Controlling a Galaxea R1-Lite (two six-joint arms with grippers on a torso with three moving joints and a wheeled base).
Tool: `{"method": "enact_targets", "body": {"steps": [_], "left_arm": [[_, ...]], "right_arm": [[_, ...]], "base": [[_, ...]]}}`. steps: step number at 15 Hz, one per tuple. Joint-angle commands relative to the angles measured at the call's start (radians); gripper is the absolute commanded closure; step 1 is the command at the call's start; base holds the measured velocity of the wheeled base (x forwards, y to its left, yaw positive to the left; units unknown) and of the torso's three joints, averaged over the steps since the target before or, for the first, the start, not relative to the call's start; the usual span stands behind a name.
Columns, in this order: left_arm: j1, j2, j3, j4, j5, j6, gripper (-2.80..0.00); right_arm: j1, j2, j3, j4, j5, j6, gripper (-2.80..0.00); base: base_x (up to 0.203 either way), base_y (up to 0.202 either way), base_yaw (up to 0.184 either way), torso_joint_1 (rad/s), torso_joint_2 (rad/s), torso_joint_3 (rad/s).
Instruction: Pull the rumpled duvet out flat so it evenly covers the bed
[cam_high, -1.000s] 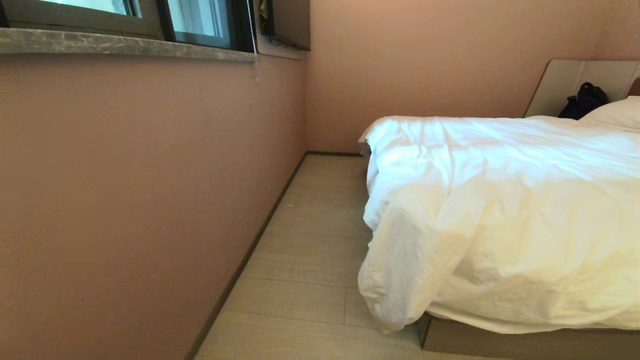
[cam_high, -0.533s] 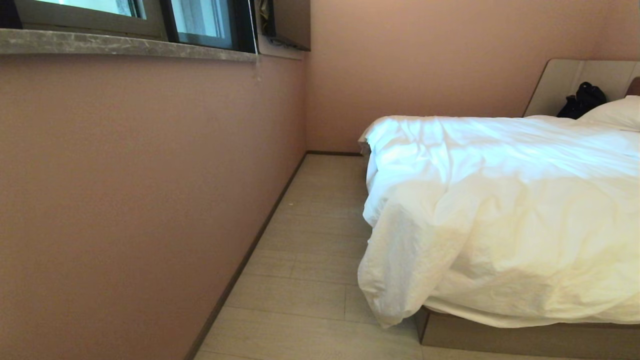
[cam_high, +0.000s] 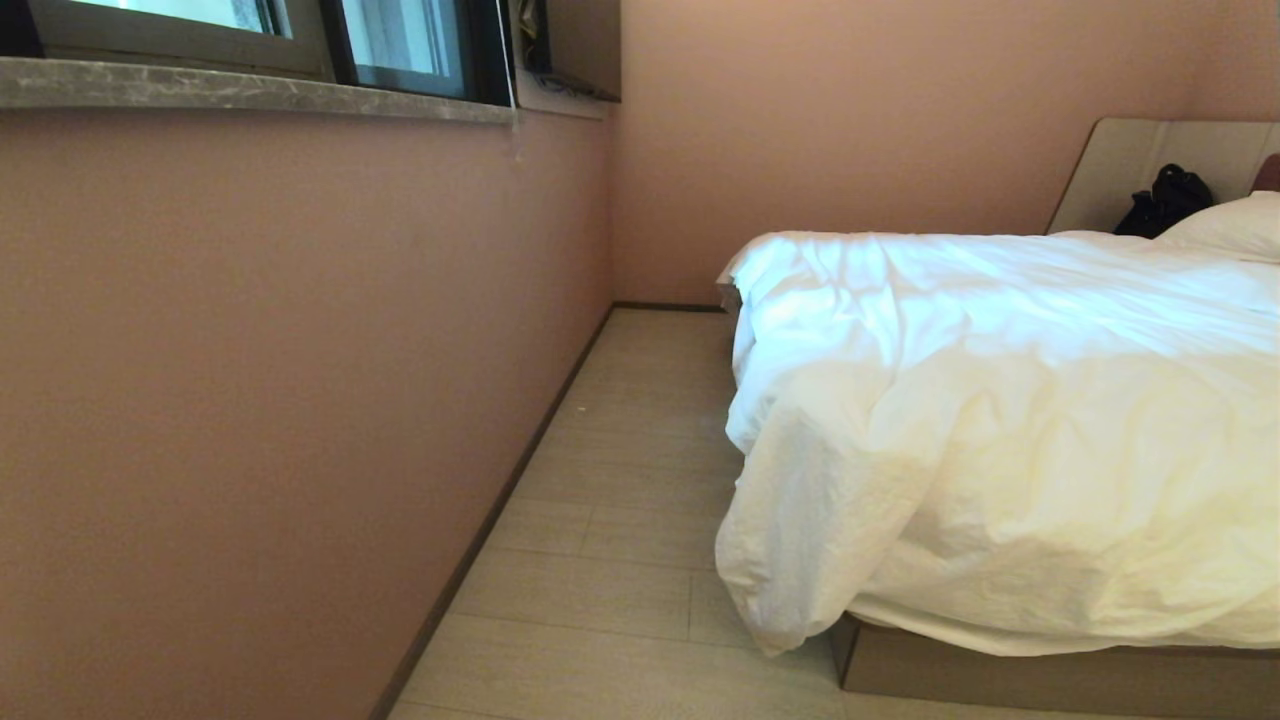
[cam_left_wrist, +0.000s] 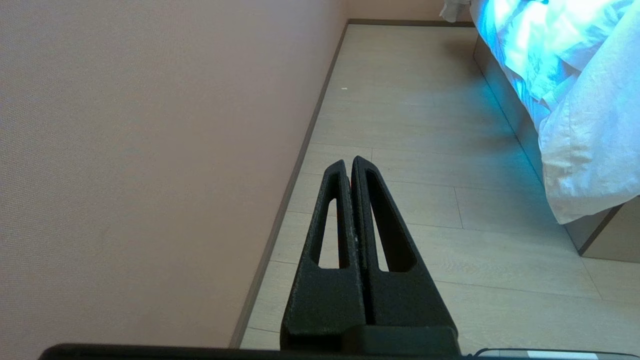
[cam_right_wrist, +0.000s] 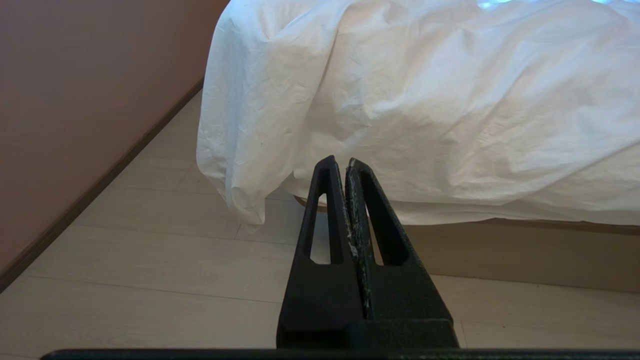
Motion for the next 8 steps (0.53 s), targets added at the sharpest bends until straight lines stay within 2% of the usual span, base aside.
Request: {"method": "enact_targets", "body": {"steps": [1, 8], "left_arm": [[-0.001, 0.001, 0.0, 0.0, 0.0, -0.001, 0.0], [-0.001, 0.001, 0.0, 0.0, 0.0, -0.001, 0.0]], "right_arm": [[0.0, 0.0, 0.0, 0.0, 0.0, 0.001, 0.0], [0.001, 0.001, 0.0, 0.0, 0.002, 0.007, 0.0]], "base": [[0.0, 0.0, 0.0, 0.0, 0.0, 0.0], [0.0, 0.0, 0.0, 0.0, 0.0, 0.0]]}}
